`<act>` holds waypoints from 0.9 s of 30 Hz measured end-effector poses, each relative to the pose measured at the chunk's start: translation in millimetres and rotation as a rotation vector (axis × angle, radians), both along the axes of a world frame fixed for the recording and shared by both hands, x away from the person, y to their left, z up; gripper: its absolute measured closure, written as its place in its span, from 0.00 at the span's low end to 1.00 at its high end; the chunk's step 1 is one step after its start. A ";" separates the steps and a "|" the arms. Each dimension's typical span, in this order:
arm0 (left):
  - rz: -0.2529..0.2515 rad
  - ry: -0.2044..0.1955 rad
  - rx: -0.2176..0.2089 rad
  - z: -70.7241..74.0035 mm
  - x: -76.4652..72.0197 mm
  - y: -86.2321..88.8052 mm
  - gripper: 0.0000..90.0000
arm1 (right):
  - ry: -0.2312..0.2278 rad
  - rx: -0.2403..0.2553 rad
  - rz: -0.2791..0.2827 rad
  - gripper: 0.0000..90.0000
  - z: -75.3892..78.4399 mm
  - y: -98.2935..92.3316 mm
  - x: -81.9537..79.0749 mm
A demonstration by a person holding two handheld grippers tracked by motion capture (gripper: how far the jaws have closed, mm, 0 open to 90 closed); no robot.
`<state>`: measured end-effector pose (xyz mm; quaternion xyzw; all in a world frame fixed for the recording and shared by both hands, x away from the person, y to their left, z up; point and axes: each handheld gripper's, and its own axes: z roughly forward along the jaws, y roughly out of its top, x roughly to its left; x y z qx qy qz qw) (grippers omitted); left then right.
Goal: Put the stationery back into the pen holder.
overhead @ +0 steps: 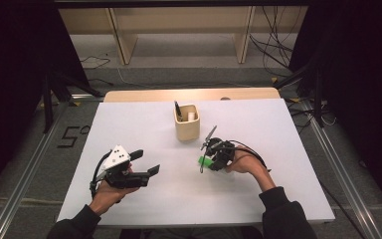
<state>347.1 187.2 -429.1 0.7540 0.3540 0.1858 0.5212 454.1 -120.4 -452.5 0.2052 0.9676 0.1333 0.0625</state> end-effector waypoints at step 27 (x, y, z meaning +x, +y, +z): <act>0.002 -0.006 -0.006 0.6 -0.5 0.3 0.20 | -0.037 0.422 -0.138 0.75 31.2 -19.4 6.8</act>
